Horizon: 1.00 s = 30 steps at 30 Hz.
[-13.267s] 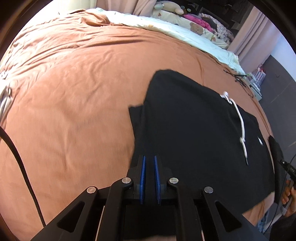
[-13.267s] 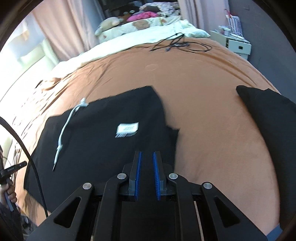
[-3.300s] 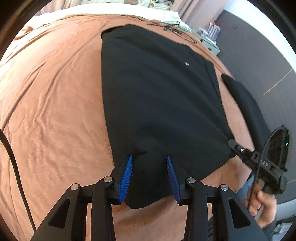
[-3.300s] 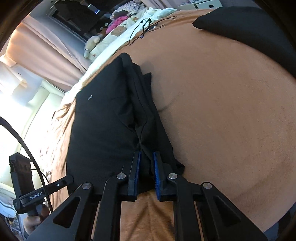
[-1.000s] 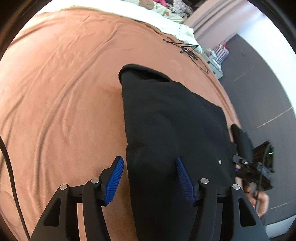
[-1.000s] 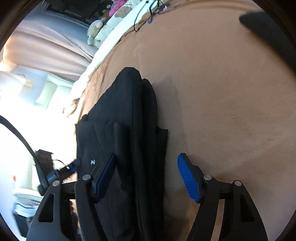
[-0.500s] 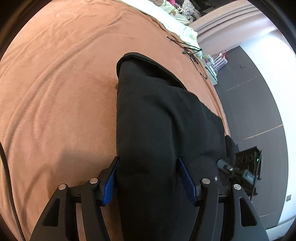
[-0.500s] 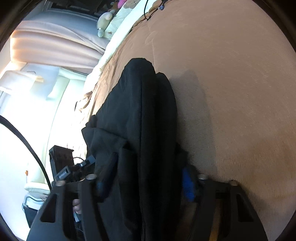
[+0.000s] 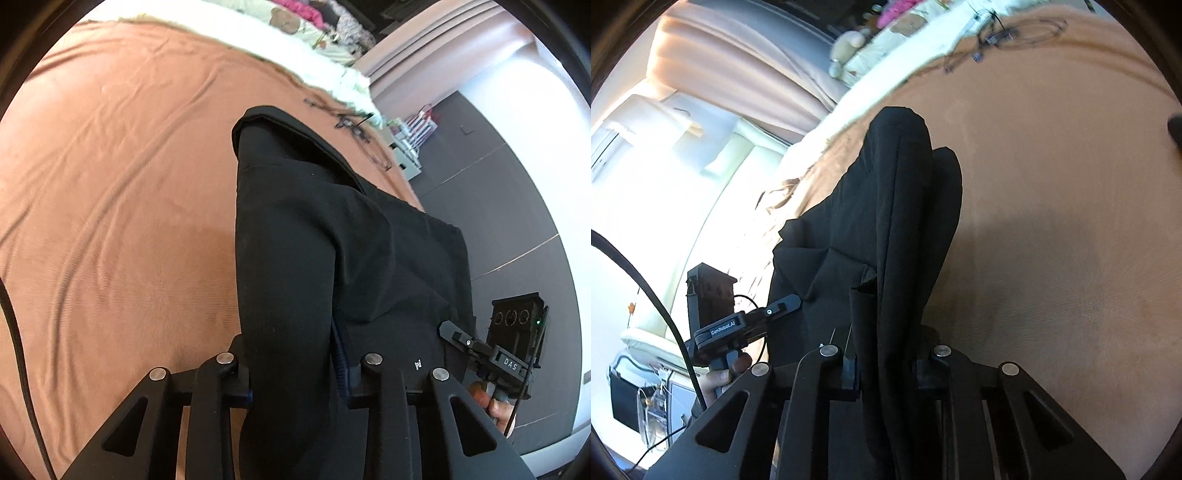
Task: Fold large clothes
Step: 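Close both tools on the bundle end and lift it off the bed, then carry the held black bundle with both tools toward the white clothes stack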
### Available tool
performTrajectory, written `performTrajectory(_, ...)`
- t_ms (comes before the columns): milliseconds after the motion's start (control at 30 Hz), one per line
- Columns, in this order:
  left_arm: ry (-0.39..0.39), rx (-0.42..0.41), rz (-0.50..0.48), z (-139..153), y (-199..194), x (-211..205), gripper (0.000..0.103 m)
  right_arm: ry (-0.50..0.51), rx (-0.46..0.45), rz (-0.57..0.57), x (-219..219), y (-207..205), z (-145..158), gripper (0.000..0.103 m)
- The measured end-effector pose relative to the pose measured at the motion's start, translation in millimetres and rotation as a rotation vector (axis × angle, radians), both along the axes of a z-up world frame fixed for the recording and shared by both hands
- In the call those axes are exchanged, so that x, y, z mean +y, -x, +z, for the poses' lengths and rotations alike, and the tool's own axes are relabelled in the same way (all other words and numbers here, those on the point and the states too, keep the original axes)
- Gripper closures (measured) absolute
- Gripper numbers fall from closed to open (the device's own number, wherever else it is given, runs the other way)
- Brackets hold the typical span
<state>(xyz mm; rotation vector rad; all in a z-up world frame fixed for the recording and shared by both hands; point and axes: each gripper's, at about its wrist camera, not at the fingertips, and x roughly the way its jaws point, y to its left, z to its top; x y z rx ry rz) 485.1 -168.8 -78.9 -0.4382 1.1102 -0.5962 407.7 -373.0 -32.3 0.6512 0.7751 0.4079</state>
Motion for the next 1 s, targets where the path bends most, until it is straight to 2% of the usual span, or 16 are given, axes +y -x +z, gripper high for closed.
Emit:
performTrajectory(300,0.053,-0.117,0.019,77.6,37.4,22.2,0.072,0.045,-0.142,0.023,27.4,61.7,65.1,0.089)
performTrajectory(533,0.078,-0.227,0.049,141.6,72.6,54.4,0.073,0.073,-0.243,0.057,52.3,106.3,109.5,0.089)
performTrajectory(767,0.095,-0.319,0.109,196.9,113.4,105.8,0.073,0.102,-0.332,0.117,87.4,147.5,143.8,0.089)
performTrajectory(1000,0.095,-0.403,0.188,242.2,159.3,175.5,0.073,0.096,-0.405,0.185,138.8,163.1,161.6,0.089)
